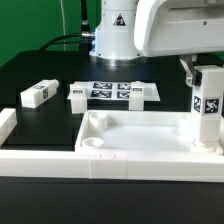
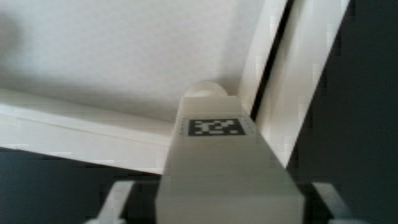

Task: Assemble desk

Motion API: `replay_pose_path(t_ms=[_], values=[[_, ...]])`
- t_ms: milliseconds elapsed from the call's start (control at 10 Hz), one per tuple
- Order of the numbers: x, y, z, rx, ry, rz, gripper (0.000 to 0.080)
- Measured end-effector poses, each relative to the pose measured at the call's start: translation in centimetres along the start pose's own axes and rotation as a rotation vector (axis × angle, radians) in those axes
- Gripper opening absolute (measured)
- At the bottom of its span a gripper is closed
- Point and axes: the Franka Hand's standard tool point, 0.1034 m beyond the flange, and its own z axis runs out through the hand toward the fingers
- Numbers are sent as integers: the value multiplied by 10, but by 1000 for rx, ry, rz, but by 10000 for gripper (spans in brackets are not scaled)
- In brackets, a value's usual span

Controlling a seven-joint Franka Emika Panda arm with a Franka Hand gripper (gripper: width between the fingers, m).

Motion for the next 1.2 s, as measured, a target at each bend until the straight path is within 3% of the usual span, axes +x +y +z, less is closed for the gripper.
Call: replay_pose_path(t_ms=[400, 900, 1200], values=[[0, -7, 1, 68, 8, 446, 288], [1, -16, 2, 84, -16, 919, 290], [1, -18, 2, 88, -21, 1007, 299]])
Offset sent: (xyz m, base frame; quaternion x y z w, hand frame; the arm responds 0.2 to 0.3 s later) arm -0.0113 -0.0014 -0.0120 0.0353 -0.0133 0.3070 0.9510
